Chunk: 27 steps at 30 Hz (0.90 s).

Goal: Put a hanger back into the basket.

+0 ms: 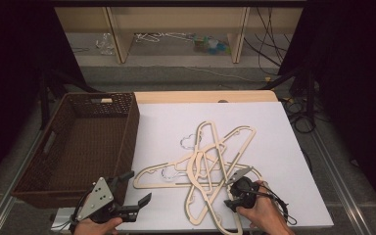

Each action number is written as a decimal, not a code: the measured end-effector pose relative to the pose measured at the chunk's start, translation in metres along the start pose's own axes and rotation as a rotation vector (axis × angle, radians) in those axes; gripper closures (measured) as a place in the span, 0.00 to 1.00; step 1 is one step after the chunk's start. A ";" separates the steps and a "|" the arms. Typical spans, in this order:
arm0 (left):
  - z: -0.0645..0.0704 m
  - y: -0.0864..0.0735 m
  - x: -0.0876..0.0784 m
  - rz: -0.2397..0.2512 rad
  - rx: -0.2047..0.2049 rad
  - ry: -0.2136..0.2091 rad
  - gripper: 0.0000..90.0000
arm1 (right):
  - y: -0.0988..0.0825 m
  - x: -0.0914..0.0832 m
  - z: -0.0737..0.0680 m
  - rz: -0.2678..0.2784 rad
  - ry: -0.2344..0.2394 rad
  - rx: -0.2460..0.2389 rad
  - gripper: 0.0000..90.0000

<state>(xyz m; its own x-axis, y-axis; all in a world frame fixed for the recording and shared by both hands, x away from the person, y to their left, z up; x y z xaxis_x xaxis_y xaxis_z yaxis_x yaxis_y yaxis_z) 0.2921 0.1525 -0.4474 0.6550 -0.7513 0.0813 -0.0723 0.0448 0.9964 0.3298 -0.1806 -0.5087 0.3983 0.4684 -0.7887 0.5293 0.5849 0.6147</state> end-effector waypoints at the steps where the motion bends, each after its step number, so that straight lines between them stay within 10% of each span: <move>1: 0.000 0.000 0.000 -0.001 0.001 -0.001 0.18 | 0.000 -0.001 0.001 -0.004 0.002 0.003 0.67; 27: 0.004 -0.002 0.001 -0.031 0.007 -0.013 0.18 | -0.005 -0.018 0.031 0.159 0.045 0.091 0.84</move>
<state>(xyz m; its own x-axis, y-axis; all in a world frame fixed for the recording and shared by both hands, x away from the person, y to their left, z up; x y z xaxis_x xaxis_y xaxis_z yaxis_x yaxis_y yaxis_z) 0.2899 0.1485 -0.4496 0.6471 -0.7608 0.0496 -0.0573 0.0164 0.9982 0.3430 -0.2123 -0.4979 0.4496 0.5808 -0.6786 0.5282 0.4398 0.7263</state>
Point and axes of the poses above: each handheld gripper's, and its own axes: x roughly forward along the jaws, y roughly out of its top, z roughly to its right, the point moved 5 cm from there along x, roughly forward along the jaws, and after that the axes turned 14 degrees about z, right-handed, at the moved point
